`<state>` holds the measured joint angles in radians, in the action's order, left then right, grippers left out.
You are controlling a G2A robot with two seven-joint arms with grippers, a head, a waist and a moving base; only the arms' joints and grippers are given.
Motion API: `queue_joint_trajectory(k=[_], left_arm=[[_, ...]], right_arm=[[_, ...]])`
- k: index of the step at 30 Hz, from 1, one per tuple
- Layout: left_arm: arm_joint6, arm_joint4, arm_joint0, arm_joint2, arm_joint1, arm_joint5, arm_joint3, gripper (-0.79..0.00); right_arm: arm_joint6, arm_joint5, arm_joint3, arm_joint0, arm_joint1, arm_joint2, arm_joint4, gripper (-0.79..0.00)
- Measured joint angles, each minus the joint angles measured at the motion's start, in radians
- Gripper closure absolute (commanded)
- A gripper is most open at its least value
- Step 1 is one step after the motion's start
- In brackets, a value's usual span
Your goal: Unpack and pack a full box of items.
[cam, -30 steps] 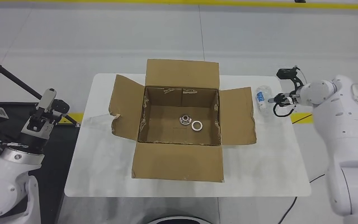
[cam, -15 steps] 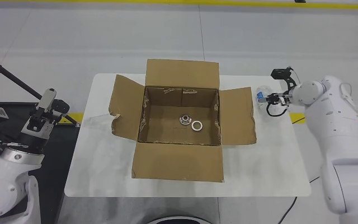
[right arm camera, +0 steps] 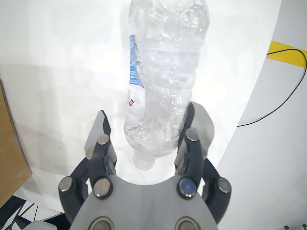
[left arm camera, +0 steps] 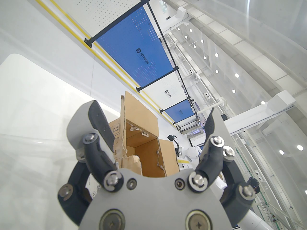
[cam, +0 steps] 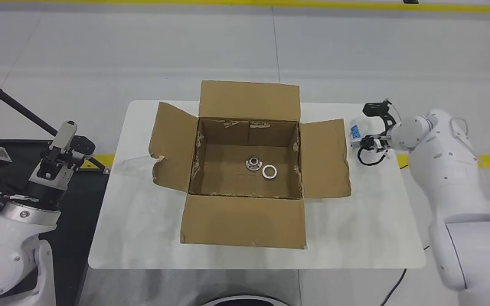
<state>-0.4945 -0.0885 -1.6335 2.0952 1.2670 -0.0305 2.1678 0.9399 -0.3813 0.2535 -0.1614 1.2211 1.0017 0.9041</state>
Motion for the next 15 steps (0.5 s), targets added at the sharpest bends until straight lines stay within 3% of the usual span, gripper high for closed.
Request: queue_joint_trajectory(k=[4, 5, 15], left_arm=[[0.000, 0.000, 0.000, 0.000, 0.000, 0.000, 0.000, -0.785], [0.000, 0.000, 0.000, 0.000, 0.000, 0.000, 0.000, -0.785], [0.000, 0.000, 0.000, 0.000, 0.000, 0.000, 0.000, -0.785]], right_arm=[[-0.003, -0.003, -0.018, 0.006, 0.002, -0.002, -0.004, -0.018], [-0.004, -0.003, -0.021, 0.007, 0.003, -0.002, -0.005, 0.000], [-0.006, -0.077, -0.065, 0.038, -0.016, 0.028, -0.065, 0.000]])
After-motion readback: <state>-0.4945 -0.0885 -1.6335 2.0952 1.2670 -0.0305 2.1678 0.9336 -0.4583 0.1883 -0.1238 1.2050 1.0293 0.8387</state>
